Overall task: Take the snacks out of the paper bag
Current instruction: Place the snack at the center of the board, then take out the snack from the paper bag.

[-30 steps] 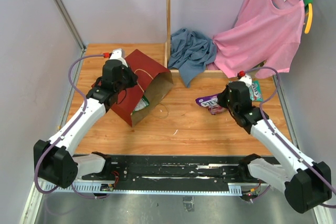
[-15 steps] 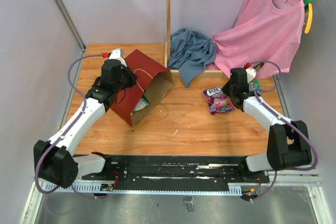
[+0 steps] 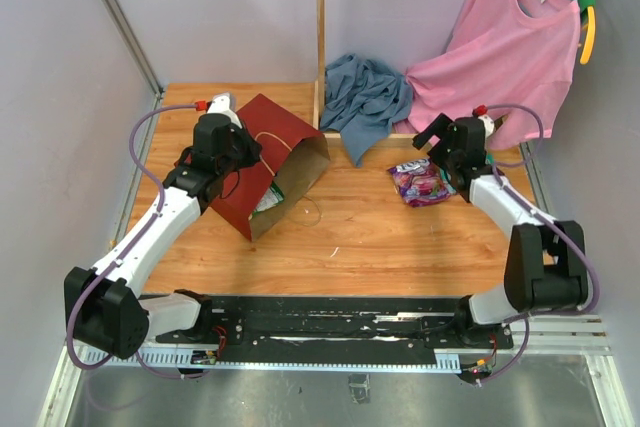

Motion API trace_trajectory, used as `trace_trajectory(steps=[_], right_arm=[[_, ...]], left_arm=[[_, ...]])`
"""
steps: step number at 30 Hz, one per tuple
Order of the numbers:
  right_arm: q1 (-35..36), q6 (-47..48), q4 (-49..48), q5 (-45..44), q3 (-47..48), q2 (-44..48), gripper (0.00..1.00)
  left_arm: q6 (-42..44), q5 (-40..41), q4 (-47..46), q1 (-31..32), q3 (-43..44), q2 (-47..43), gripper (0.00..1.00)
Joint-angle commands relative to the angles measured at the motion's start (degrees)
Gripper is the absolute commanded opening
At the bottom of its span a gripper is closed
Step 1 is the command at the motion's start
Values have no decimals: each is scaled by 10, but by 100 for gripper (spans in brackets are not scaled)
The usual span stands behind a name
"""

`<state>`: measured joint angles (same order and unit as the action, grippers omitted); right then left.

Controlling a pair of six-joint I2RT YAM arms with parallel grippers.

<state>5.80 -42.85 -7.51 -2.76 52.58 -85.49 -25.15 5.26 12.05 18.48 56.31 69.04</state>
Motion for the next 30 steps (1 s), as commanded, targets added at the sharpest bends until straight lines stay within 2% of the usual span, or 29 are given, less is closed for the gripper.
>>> trace_trajectory(steps=[1,7,18,26,30], right_arm=[[41,14,-58,31,-66,85,99],[182,105,-42,-81,-108,169,99],[387,208,-62,-87,-96,120,96],[422,203,-107,23,-76,71,95],[428,246,-114,59,-39,22,93]], left_arm=[[-3,-9,-20,-5,-5,-14,1],[-5,-17,-22,-5,-2,-17,0],[-6,-25,-23,-6,0,-21,1],[-14,-37,-26,-12,4,-20,0],[-15,-32,-22,-13,8,-12,1]])
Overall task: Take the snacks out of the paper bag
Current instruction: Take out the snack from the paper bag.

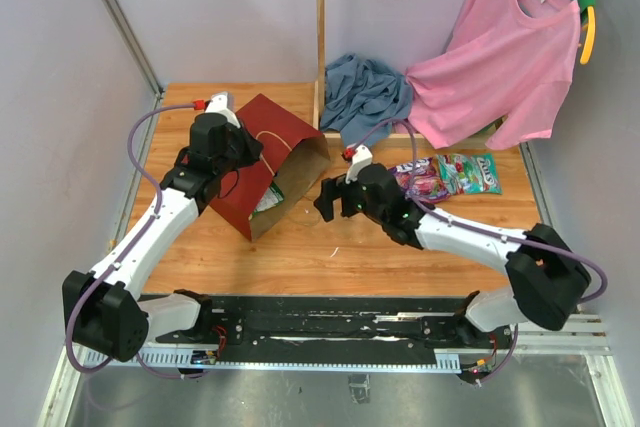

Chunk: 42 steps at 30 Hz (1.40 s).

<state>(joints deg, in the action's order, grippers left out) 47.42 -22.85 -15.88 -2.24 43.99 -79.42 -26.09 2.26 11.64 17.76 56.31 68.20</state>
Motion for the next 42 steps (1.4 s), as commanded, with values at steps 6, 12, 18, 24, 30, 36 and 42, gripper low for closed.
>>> trace_trajectory(steps=[6,12,18,24,30,36,42], right_arm=[[47,43,1,46,136,-154,91],[84,-8,-71,95,146,-215,93],[-135,-119,-149,174,-36,-113,90],[-252,-67,-58,125,-125,57,92],[23,-9,0,38,50,-48,96],[67,-16,-22,60,96,-105,97],[-136,-115,-72,144,-47,-8,99]], left_arm=[[-16,-31,-21,-8,14,17,0],[-16,-34,-19,-12,16,31,0],[-7,-11,-15,-13,8,10,1],[-4,-4,-24,-14,-1,-12,1],[-9,-19,-23,-15,0,-5,0],[-9,-22,-23,-15,0,-15,0],[-7,-15,-26,-15,-3,-34,1]])
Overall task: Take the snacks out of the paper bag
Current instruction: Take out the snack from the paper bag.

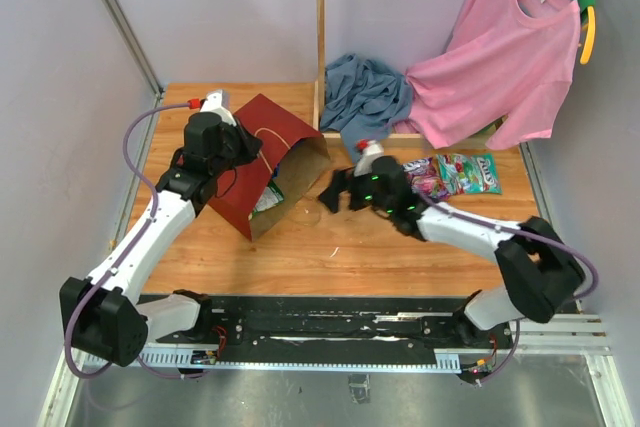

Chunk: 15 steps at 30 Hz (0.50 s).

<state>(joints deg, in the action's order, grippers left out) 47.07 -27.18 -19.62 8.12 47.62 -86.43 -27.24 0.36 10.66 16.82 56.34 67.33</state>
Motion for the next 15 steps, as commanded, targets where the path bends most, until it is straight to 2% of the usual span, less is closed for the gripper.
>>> trace_trajectory(steps=[1,3,6,11,15], right_arm=[[-156,-80,-45,42,-104,73,98],[-163,-66,-31,28,-108,85,98],[-130,-60,-29,35,-73,53,96],[-76,-127,-134,75,-22,-72,90],[-47,-168,-194,112,61,-188,82]], left_arm=[[5,4,-16,-6,-4,-26,0],[4,0,-17,-6,-4,-28,1],[3,-6,-18,-7,-6,-27,1],[4,-7,-19,-6,-6,-28,0],[4,-9,-19,-6,-6,-27,1]])
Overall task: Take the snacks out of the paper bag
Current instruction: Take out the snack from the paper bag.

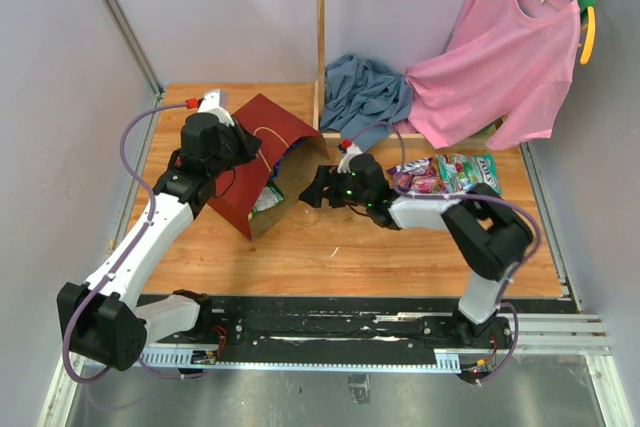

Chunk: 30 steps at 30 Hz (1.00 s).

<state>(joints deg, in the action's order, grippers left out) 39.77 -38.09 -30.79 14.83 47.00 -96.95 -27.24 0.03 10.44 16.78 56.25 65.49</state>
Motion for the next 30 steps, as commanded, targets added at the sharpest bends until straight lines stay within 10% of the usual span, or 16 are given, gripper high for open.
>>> trace_trajectory(steps=[1,22,30], right_arm=[[34,-65,-89,46,90,-105,80],[73,-107,-54,58,256,-286,41],[79,-93,-3,45,265,-283,43]], left_arm=[[5,-5,-17,-5,-5,-8,1],[5,-9,-18,-6,-9,-17,1],[6,-7,-18,-6,-10,-18,0]])
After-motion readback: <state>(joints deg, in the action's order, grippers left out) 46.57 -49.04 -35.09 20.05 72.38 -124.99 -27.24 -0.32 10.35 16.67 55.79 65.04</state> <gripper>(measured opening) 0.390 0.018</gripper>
